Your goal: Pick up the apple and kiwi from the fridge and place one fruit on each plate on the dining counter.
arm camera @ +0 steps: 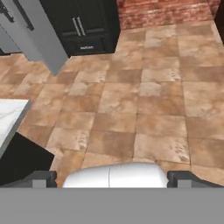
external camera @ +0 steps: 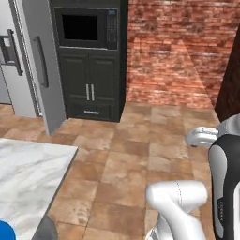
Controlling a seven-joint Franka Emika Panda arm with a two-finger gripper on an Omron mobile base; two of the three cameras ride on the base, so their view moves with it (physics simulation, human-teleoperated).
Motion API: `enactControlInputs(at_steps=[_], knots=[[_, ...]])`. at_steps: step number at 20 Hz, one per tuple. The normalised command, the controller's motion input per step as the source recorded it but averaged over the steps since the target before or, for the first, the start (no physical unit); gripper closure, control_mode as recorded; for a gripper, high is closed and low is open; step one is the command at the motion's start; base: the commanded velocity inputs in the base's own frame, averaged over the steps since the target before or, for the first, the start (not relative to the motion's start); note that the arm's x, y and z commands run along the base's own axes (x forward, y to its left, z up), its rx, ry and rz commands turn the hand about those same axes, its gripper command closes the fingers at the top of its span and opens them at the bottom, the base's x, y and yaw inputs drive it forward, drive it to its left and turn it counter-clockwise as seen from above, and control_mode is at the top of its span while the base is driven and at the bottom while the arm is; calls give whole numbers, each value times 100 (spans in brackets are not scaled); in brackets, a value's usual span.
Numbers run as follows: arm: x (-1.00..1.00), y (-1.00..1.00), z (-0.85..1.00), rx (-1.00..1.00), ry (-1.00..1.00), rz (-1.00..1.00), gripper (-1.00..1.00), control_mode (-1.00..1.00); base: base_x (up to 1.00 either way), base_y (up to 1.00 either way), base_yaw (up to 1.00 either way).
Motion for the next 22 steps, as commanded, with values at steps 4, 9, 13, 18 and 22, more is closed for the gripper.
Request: enactControlInputs(at_steps=[4, 9, 13, 18, 22], knots=[[0, 0, 0, 0, 0, 0, -100, 100, 100, -38, 15], [0, 0, 0, 0, 0, 0, -100, 100, 100, -34, 42], [0, 0, 0, 0, 0, 0, -100, 100, 100, -33, 54], [0, 0, 0, 0, 0, 0, -100, 100, 100, -31, 56], [0, 0, 0, 0, 0, 0, -100, 100, 100, -26, 55]])
